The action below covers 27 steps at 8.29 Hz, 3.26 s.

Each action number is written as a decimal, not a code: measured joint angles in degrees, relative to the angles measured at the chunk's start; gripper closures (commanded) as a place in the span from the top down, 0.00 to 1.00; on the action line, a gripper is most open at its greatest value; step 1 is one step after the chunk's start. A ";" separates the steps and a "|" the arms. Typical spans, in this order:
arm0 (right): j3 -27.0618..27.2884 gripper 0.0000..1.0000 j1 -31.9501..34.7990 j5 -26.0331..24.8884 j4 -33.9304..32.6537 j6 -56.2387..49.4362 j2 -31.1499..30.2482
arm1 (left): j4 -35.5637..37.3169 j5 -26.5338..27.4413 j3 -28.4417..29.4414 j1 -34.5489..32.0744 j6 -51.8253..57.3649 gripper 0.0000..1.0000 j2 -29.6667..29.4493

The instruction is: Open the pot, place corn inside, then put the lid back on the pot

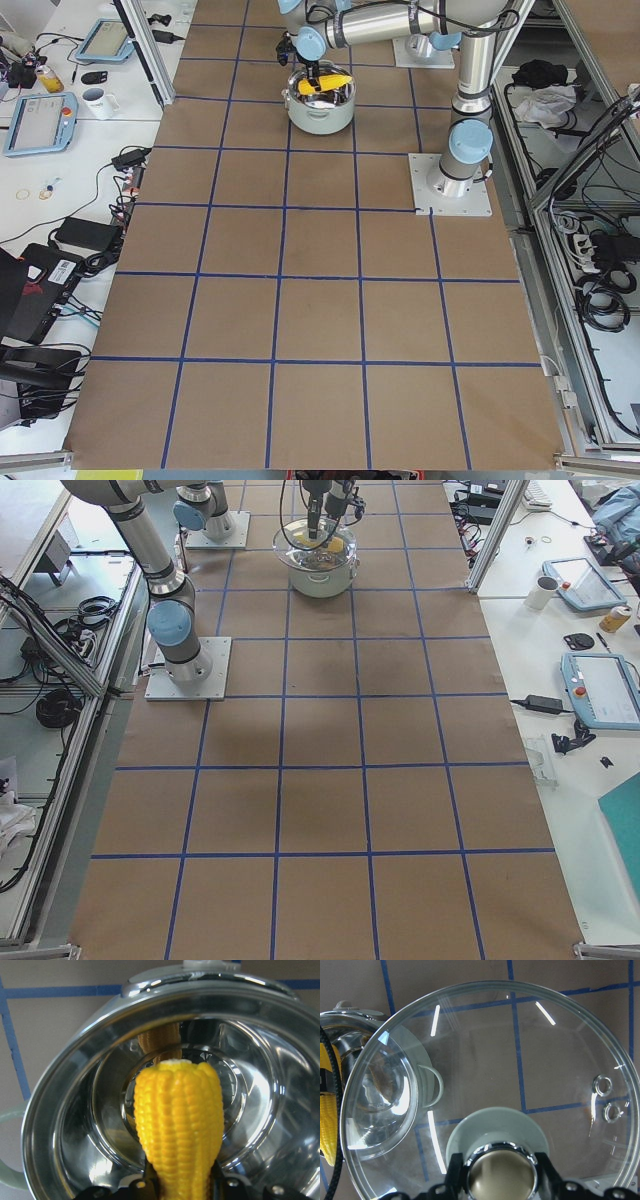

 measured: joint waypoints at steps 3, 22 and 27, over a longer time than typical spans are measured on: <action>0.00 0.36 0.03 -0.01 0.01 -0.06 -0.02 | 1.03 0.24 0.18 -0.32 -2.29 1.00 -0.44; -2.25 0.34 20.93 2.09 -15.76 25.31 17.43 | -11.36 12.99 14.81 15.95 14.24 1.00 9.45; -1.45 0.34 22.16 2.46 -20.10 27.61 19.62 | -11.39 12.95 14.76 16.04 14.24 1.00 9.49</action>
